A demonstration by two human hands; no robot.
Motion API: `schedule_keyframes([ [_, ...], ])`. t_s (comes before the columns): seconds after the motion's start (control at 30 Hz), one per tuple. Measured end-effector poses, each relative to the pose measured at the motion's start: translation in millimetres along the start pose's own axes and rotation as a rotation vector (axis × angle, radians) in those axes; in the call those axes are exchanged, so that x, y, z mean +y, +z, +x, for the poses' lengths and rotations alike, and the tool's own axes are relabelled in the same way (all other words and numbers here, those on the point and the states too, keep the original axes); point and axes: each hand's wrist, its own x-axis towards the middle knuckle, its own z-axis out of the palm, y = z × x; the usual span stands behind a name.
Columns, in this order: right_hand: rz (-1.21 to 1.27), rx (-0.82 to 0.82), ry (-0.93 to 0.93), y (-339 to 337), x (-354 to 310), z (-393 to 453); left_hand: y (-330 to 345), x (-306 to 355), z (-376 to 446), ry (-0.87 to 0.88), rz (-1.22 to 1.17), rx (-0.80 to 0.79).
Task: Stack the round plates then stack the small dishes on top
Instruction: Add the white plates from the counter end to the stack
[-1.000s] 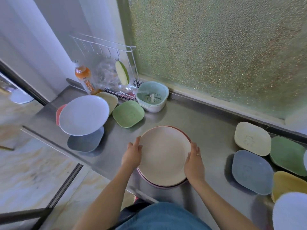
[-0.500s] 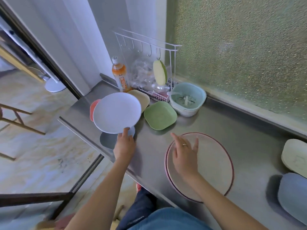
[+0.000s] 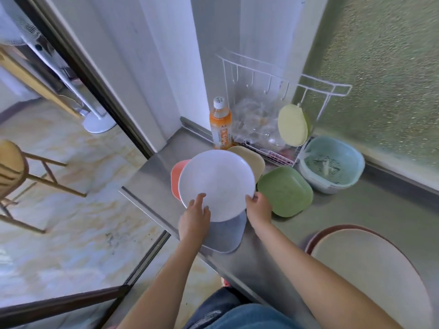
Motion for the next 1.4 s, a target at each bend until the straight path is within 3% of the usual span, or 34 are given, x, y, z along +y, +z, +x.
schedule_keyframes([
  [0.17, 0.037, 0.074, -0.005, -1.4, -9.8, 4.6, -4.9, -5.7, 7.7, -0.005, -0.014, 0.143],
  [0.37, 0.053, 0.113, -0.076, -46.3, 1.6, -5.9, -21.8, -9.4, 33.0, -0.265, -0.197, 0.335],
  [0.47, 0.028, 0.14, -0.066, -78.6, 21.3, -17.5, -16.3, 3.4, 30.7, -0.247, -0.287, 0.195],
  [0.57, 0.029, 0.19, -0.056, -111.2, 41.7, -27.4, -2.0, 32.9, 11.7, -0.063, -0.402, 0.086],
  [0.67, 0.025, 0.274, -0.079, -141.3, 50.6, -37.0, 21.0, 64.2, -13.5, 0.087, -0.374, 0.056],
  [0.8, 0.021, 0.454, -0.137, -187.3, 53.5, -52.0, 44.8, 99.3, -45.5, 0.132, -0.375, 0.034],
  [1.1, -0.407, 0.591, -0.016, -285.3, 147.8, -94.8, 102.1, 156.9, -118.8, 0.315, -0.138, -0.165],
  [1.4, -0.573, 0.543, 0.008, -293.7, 195.5, -108.2, 117.2, 158.6, -143.7, 0.367, 0.091, -0.209],
])
